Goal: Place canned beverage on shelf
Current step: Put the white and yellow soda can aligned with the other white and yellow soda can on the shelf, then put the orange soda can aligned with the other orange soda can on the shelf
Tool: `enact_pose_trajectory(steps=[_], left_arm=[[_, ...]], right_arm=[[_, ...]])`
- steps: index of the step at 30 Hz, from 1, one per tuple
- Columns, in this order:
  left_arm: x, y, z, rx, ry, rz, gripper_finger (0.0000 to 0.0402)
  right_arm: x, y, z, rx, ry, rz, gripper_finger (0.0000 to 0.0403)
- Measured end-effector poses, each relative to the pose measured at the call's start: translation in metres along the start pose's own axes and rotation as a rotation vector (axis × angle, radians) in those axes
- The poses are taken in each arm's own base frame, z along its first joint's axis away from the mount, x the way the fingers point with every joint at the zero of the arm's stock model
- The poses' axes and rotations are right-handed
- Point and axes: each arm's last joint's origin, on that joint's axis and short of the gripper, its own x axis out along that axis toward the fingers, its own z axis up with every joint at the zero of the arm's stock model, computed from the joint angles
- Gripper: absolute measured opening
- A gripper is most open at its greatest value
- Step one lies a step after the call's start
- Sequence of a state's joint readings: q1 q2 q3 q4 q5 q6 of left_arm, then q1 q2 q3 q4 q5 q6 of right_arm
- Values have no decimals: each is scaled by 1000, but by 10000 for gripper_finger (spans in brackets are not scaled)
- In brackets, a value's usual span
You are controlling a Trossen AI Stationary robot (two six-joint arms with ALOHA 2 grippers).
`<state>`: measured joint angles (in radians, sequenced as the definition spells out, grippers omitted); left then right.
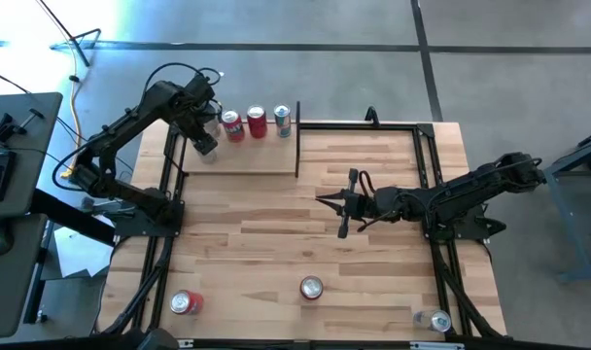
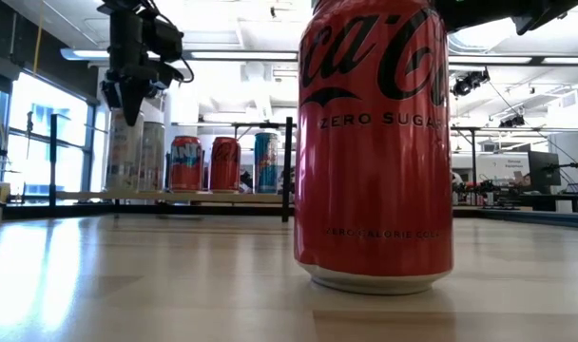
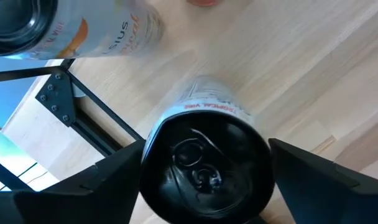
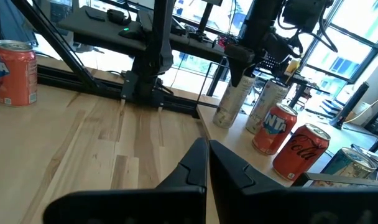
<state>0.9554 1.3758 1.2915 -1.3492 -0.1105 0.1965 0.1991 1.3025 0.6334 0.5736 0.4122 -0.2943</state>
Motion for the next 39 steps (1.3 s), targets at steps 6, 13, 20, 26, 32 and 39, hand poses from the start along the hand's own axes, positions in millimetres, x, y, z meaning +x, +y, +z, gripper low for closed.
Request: enact_pose_trajectory(steps=[6,13,20,26,32,39], left_arm=[[0,2,1,8,1,47,341],[-6,1,-3,3,-26,57,341],[-24,-6,-16,25,-103,79,341],[-48,-21,-37,43,-223,93,341],[-72,-39,-69,-4,-405,47,317],[-65,-62,-109,63,-507,-85,232]], right_arm=[[0,0,0,-1,0,0,0],[0,0,0,-2,0,0,0],[0,0,0,-2,0,0,0],[0,0,0,-2,0,0,0],[0,0,0,-7,0,0,0],[0,-1,0,-22,3,-2,0]])
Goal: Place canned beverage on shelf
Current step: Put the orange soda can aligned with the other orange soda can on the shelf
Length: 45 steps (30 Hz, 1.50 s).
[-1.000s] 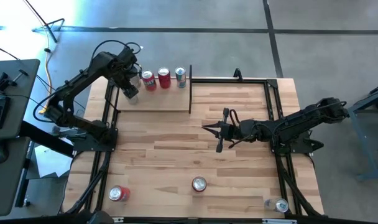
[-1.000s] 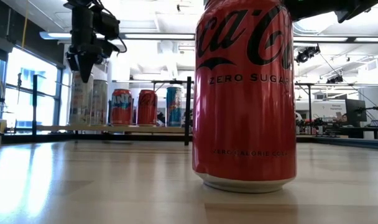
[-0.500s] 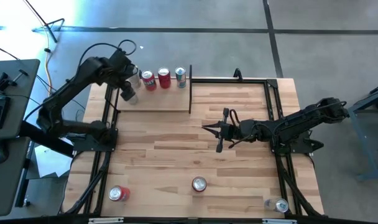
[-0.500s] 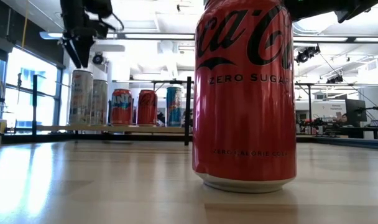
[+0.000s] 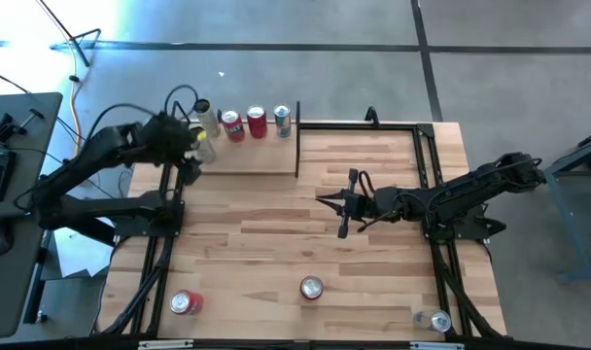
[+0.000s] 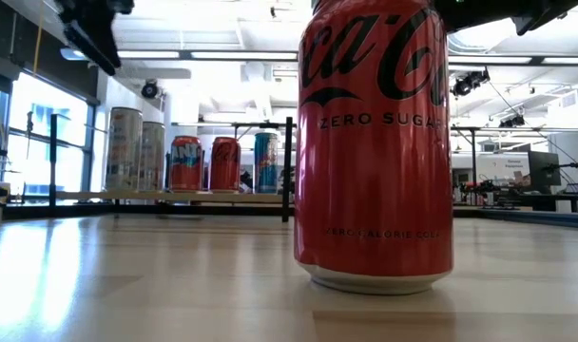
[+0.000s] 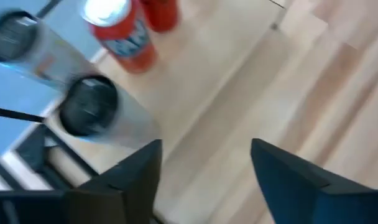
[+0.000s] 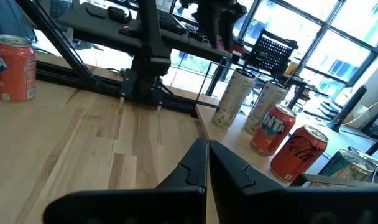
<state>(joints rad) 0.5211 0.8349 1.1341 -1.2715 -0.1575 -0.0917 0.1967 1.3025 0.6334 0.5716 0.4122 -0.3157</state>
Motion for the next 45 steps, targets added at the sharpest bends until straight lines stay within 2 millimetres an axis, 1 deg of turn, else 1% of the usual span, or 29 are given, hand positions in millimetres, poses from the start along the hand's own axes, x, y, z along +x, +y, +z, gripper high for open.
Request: enact_pose_trajectory(steps=[3,6,11,15,17,20,23,27,30,33,38,42,45], left_arm=[[6,-8,-16,73,2,-45,186],[20,-17,-24,155,15,-75,135],[50,-35,-22,202,38,-157,62],[68,-49,-20,267,23,-191,16],[72,-54,-23,291,53,-204,4],[71,-59,-31,319,123,-215,5],[63,-68,-39,317,197,-273,1],[44,-82,-47,306,265,-306,0],[31,-97,-54,293,344,-336,0],[19,-116,-61,290,440,-333,0],[-4,-148,-73,289,543,-253,0],[-27,-173,-87,238,602,-253,1],[-40,-188,-98,174,634,-229,9]], right_arm=[[0,0,0,-5,3,-1,0],[1,-2,-1,-12,5,-6,0],[3,-6,-3,-6,13,-23,0],[4,-11,-6,11,36,-38,0],[5,-12,-8,18,53,-36,0],[6,-14,-11,30,66,-19,0],[7,-16,-12,33,62,-2,0],[7,-17,-12,51,56,21,0],[7,-17,-12,61,54,22,0],[7,-17,-12,62,52,21,0],[7,-17,-12,61,54,22,0],[7,-17,-12,57,56,22,0],[7,-17,-12,35,56,23,0]])
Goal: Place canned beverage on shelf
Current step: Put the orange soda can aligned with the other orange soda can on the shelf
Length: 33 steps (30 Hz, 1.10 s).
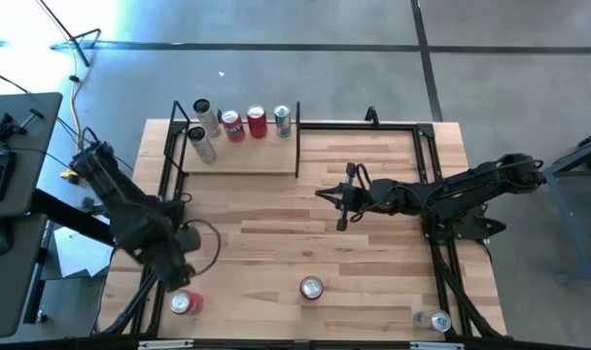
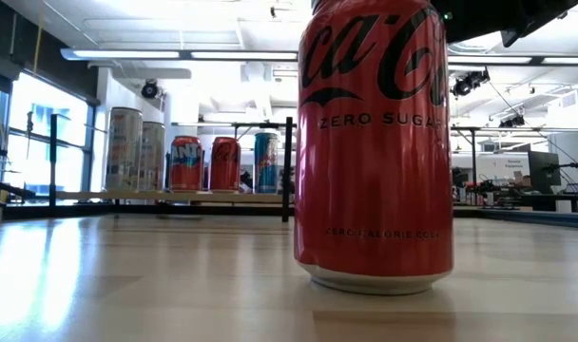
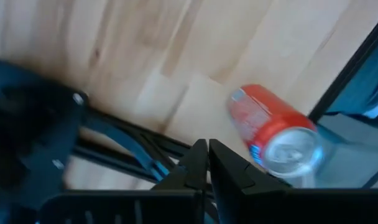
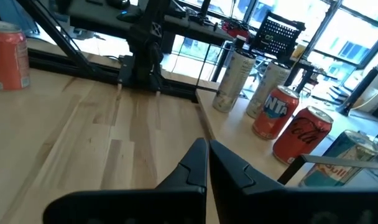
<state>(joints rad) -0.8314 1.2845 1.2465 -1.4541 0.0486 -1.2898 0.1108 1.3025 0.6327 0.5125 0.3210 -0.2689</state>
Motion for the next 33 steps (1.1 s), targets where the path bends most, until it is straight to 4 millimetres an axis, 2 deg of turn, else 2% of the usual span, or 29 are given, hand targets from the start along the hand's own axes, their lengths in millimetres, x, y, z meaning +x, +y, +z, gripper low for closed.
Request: enact_pose_trajectory(steps=[5,14,17,21,28,33], left_arm=[[1,-24,-14,-117,27,-19,61],[16,-52,-14,-289,118,-46,228],[24,-64,-12,-296,134,-76,267],[33,-77,-8,-263,110,-120,288],[51,-83,-18,-268,211,2,288],[58,-87,-20,-260,213,24,287]], right_arm=[[0,0,0,-22,0,0,0],[0,0,0,-24,-1,3,0],[0,0,0,-26,-1,3,0],[0,0,1,-25,-9,1,0],[0,0,1,-22,-10,0,0],[0,0,1,-22,-10,0,0]])
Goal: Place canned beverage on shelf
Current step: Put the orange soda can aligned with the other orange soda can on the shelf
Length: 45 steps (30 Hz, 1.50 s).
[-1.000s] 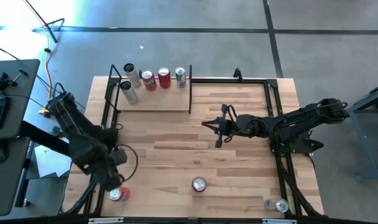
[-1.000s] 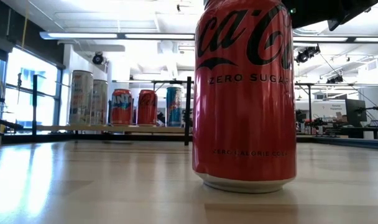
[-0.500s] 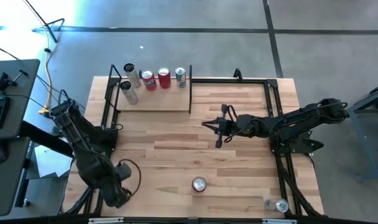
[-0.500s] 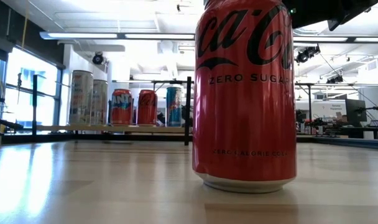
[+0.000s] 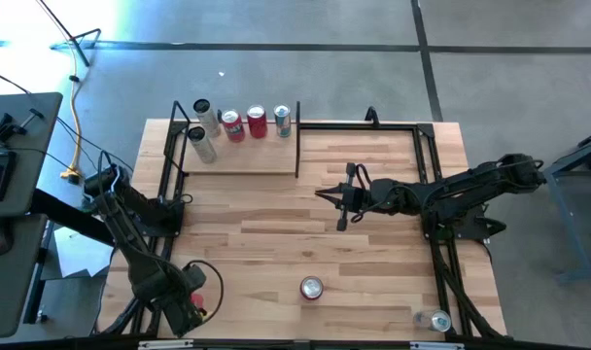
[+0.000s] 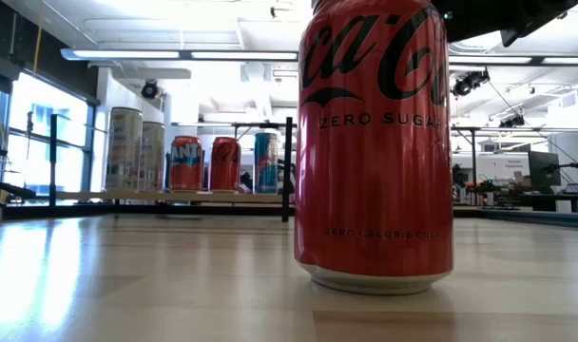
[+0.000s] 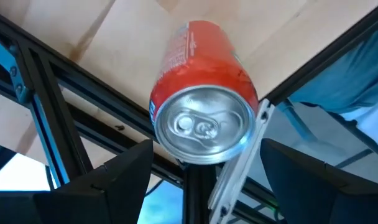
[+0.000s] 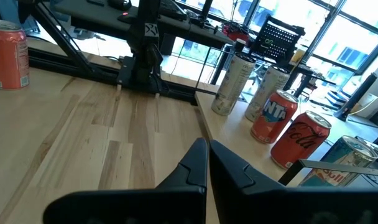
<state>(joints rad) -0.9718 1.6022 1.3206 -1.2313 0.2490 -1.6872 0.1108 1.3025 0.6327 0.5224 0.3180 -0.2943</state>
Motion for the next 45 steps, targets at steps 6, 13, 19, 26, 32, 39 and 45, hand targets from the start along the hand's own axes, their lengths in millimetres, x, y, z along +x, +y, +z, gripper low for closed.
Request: enact_pose_trajectory(steps=[6,13,19,26,32,39,45], left_arm=[[11,4,4,11,5,39,287],[16,6,5,46,5,51,287],[23,11,14,103,-12,75,287],[17,18,37,238,-128,158,263],[-1,34,77,404,-220,271,230],[-33,68,123,512,-239,341,229],[-59,105,158,560,-244,334,228]], right_arm=[[0,0,0,0,0,0,0],[0,0,1,2,-5,-2,0],[0,0,1,3,-5,-2,0],[0,0,0,2,-3,-1,0],[0,0,0,0,2,0,0],[0,0,-1,-6,11,3,0],[0,0,-1,-9,16,4,0]])
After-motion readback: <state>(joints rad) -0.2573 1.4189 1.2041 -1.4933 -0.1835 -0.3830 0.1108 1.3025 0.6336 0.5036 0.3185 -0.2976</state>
